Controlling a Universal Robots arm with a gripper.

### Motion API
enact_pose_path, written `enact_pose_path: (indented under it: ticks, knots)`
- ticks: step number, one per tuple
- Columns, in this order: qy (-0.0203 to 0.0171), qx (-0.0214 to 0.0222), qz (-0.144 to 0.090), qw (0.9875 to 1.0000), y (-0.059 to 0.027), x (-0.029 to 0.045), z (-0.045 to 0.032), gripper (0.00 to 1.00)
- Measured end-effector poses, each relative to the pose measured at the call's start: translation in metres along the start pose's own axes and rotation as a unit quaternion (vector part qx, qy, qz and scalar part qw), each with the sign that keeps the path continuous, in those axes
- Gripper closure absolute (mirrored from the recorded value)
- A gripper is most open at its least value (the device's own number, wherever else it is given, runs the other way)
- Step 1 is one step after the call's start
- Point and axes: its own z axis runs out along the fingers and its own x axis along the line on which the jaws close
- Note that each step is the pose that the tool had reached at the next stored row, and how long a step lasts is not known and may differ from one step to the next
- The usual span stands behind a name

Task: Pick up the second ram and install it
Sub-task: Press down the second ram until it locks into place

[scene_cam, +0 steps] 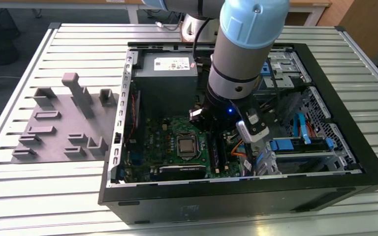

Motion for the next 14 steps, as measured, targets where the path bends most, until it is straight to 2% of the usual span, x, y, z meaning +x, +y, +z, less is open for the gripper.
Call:
enact_pose_path:
  ticks: [13,14]
  knots:
    - [0.0,-0.0002,0.0,1.0,0.0,0.0,0.0004,0.85]
    - [0.0,-0.0001,0.0,1.0,0.0,0.0,0.0004,0.8]
